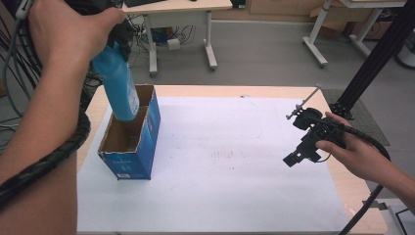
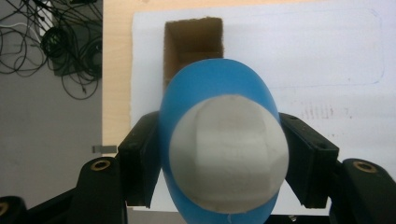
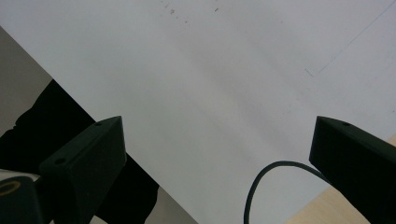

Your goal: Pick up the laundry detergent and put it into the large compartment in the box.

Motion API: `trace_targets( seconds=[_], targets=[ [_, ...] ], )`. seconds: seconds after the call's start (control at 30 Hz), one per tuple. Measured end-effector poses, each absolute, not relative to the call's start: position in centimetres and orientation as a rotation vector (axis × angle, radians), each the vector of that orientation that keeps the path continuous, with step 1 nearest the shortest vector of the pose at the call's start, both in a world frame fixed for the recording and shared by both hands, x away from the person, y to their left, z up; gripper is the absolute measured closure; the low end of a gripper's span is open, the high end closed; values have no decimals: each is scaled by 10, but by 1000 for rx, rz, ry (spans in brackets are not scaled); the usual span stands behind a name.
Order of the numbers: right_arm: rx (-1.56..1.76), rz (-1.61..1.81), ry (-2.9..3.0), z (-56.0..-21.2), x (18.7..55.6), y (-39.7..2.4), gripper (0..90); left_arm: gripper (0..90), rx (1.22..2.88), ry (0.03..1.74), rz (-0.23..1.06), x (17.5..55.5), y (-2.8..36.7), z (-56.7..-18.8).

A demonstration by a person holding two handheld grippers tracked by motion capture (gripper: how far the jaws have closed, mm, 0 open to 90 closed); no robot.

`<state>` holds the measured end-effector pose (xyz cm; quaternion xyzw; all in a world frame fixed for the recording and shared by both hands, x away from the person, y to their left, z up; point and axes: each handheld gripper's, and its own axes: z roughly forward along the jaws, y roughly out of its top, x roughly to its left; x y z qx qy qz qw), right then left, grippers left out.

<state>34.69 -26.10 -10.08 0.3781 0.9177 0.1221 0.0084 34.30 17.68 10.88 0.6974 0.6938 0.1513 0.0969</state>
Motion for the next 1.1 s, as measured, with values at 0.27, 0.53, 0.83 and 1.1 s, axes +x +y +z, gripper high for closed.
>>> trace_targets(
  seconds=[0.27, 0.53, 0.83, 1.1],
  targets=[
    [1185, 370, 2868, -101, 351, -256, 39, 372, 2057, 2071, 459, 347, 190, 102],
    [1195, 364, 2862, -100, 351, -256, 39, 372, 2050, 2080, 456, 352, 199, 89],
    [1205, 358, 2858, -101, 351, -258, 39, 372, 2072, 2099, 434, 361, 203, 66],
    [1211, 365, 2847, -101, 348, -263, 39, 372, 2079, 2119, 440, 366, 205, 44]
  ],
)
